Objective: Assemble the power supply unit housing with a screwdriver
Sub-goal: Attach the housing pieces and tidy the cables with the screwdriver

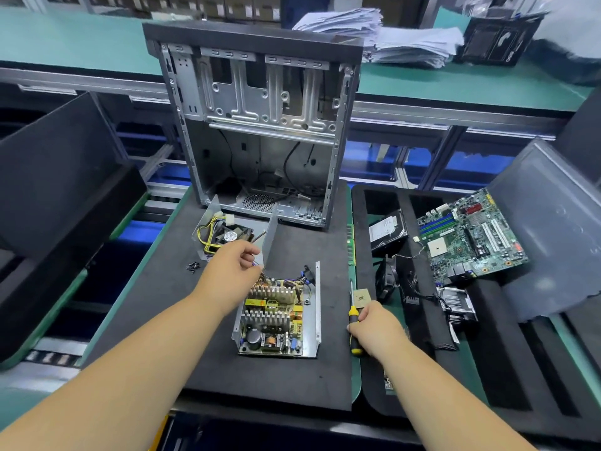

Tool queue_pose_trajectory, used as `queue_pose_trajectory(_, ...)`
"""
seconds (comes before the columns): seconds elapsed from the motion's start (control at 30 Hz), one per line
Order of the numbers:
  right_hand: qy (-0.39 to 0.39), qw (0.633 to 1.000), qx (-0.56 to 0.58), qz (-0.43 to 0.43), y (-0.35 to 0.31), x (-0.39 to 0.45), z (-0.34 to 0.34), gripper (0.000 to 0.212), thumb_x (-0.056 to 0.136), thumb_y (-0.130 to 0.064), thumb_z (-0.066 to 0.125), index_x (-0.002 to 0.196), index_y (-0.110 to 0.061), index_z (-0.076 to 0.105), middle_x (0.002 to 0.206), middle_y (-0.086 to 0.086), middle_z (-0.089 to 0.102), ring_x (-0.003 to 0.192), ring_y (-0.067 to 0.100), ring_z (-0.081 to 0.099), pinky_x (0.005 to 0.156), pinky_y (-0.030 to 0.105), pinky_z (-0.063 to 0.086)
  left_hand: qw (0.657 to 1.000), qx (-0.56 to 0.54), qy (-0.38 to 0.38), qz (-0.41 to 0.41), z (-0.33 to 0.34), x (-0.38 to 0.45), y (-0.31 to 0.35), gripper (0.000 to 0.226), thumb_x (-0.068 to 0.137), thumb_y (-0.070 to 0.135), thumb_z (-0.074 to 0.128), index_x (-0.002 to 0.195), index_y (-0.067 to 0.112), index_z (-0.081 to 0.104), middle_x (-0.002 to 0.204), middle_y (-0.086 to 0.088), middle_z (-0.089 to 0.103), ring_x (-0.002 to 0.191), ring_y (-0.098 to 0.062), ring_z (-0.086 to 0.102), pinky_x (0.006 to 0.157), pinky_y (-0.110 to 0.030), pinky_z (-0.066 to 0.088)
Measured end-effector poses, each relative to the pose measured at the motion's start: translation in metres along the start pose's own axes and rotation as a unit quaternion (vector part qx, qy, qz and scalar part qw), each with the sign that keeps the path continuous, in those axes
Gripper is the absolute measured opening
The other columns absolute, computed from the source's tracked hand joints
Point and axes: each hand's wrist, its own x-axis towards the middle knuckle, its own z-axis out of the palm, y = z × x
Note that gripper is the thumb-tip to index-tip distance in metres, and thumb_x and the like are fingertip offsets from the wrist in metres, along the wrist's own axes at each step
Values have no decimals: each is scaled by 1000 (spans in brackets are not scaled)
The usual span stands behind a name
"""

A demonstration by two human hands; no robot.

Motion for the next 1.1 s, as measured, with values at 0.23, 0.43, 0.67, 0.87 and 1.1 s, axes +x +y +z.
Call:
queue_pose_trajectory(0.23,62,990,-72,-103,-37,1,-37,12,86,-25,58,92,-16,52,89,3,64,81,24,58,66,33,41,990,73,54,-112,-13,-11,-8,26,81,28,70,99,26,52,81,8,58,77,-10,57,63,-28,41)
queue_pose_trajectory(0.43,68,964,-65,-247,-136,-1,-44,8,88,-30,57,82,-25,55,78,-5,63,74,20,60,68,34,49,987,53,67,-139,-42,-11,-19,19,86,30,66,99,25,53,79,5,64,75,-13,61,60,-28,44)
queue_pose_trajectory(0.67,-12,921,-181,-346,-230,-8,23,5,86,-27,59,89,-23,61,89,-3,65,87,22,59,70,34,49,980,11,100,-171,-83,-16,-47,16,83,33,67,90,33,53,82,9,62,76,-13,61,61,-30,46)
queue_pose_trajectory(0.87,-51,885,-296,-355,-267,-4,84,35,86,-27,65,118,-15,55,110,7,62,90,27,58,69,33,47,976,-9,93,-196,-104,-22,-61,22,83,33,66,100,30,53,88,6,64,84,-17,62,78,-35,52)
queue_pose_trajectory(1.1,-81,871,-349,-335,-277,1,104,20,89,-16,59,109,-14,62,109,9,64,96,30,58,71,28,40,979,-13,51,-198,-111,-24,-66,22,86,32,65,105,27,54,92,7,63,81,-13,59,68,-27,44)
